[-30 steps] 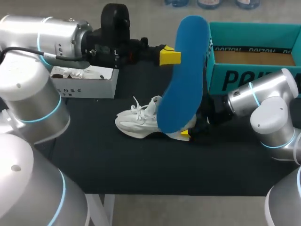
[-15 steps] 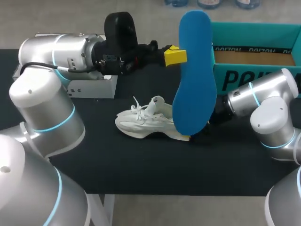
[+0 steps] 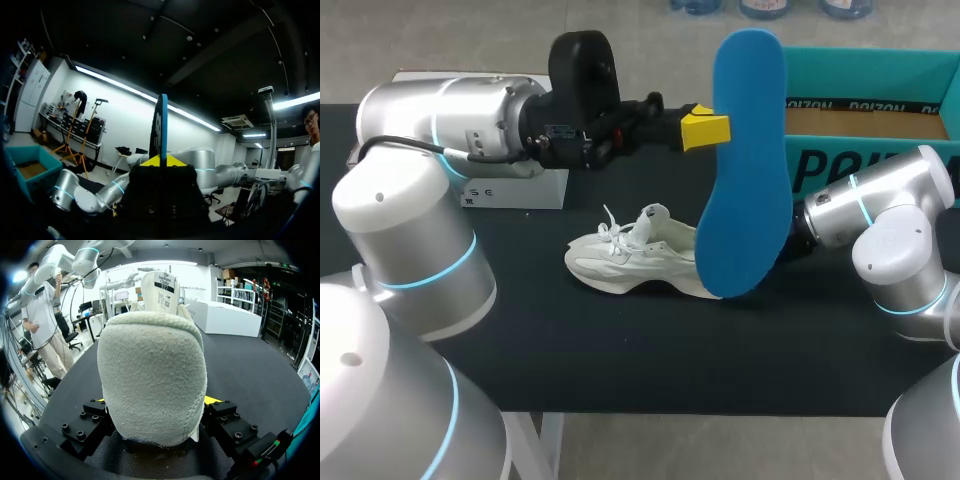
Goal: Take the shoe out of the shoebox, open the shoe tongue, remove and reinsert the insole, then place the shoe into the shoebox
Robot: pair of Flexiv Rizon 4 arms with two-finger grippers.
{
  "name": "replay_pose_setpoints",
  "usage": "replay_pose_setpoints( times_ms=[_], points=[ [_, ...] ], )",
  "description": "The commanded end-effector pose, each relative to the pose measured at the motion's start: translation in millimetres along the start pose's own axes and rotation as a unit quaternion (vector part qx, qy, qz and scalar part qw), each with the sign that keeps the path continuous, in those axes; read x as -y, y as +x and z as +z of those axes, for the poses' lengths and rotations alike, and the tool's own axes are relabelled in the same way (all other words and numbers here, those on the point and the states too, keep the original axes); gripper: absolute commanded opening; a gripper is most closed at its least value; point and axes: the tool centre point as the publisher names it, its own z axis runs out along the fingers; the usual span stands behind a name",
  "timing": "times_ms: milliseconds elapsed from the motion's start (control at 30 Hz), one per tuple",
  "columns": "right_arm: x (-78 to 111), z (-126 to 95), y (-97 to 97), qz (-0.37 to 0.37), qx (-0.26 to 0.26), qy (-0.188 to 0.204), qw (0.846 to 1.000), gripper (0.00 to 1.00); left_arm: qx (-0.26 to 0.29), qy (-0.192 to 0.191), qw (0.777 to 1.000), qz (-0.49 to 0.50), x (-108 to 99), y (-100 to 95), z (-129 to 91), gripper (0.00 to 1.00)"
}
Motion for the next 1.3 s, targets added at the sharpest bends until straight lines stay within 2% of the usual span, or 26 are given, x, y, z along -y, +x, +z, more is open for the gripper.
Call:
replay_pose_setpoints(
  times_ms=[33, 367, 400, 433, 467, 733, 767, 867, 933, 1067, 1167, 1300],
  points=[
    [3.5, 4.8, 0.6, 0.000, 0.001, 0.001, 1.000, 0.00, -0.002, 0.008, 1.000, 0.000, -4.4, 4.8, -3.6, 0.00],
    [3.5, 4.8, 0.6, 0.000, 0.001, 0.001, 1.000, 0.00, 0.007, 0.013, 1.000, -0.005, -7.3, 3.1, -5.0, 0.00],
    [3.5, 4.8, 0.6, 0.000, 0.001, 0.001, 1.000, 0.11, 0.007, 0.013, 1.000, -0.005, -7.3, 3.1, -5.0, 0.00],
    [3.5, 4.8, 0.6, 0.000, 0.001, 0.001, 1.000, 0.37, 0.007, 0.013, 1.000, -0.005, -7.3, 3.1, -5.0, 0.00],
    [3.5, 4.8, 0.6, 0.000, 0.001, 0.001, 1.000, 1.00, 0.007, 0.013, 1.000, -0.005, -7.3, 3.1, -5.0, 0.00],
    [3.5, 4.8, 0.6, 0.000, 0.001, 0.001, 1.000, 1.00, 0.007, 0.013, 1.000, -0.005, -7.3, 3.1, -5.0, 0.00],
    [1.5, 2.8, 0.1, -0.001, 0.002, 0.016, 1.000, 1.00, 0.007, 0.013, 1.000, -0.005, -7.3, 3.1, -5.0, 0.00],
    [-3.9, -2.1, 0.1, -0.016, 0.016, 0.096, 0.995, 1.00, 0.007, 0.013, 1.000, -0.005, -7.3, 3.1, -5.0, 0.00],
    [-6.2, -6.1, 1.5, -0.021, 0.018, 0.113, 0.993, 1.00, 0.007, 0.013, 1.000, -0.005, -7.3, 3.1, -5.0, 0.00],
    [-8.5, -13.9, 6.0, -0.030, 0.026, 0.176, 0.984, 1.00, 0.007, 0.013, 1.000, -0.005, -7.3, 3.1, -5.0, 0.00],
    [-10.7, -23.1, 6.6, -0.029, 0.034, 0.192, 0.980, 1.00, 0.007, 0.013, 1.000, -0.005, -7.3, 3.1, -5.0, 0.00],
    [-13.7, -34.1, 6.0, -0.024, 0.033, 0.250, 0.967, 1.00, 0.007, 0.013, 1.000, -0.005, -7.3, 3.1, -5.0, 0.00]
  ],
)
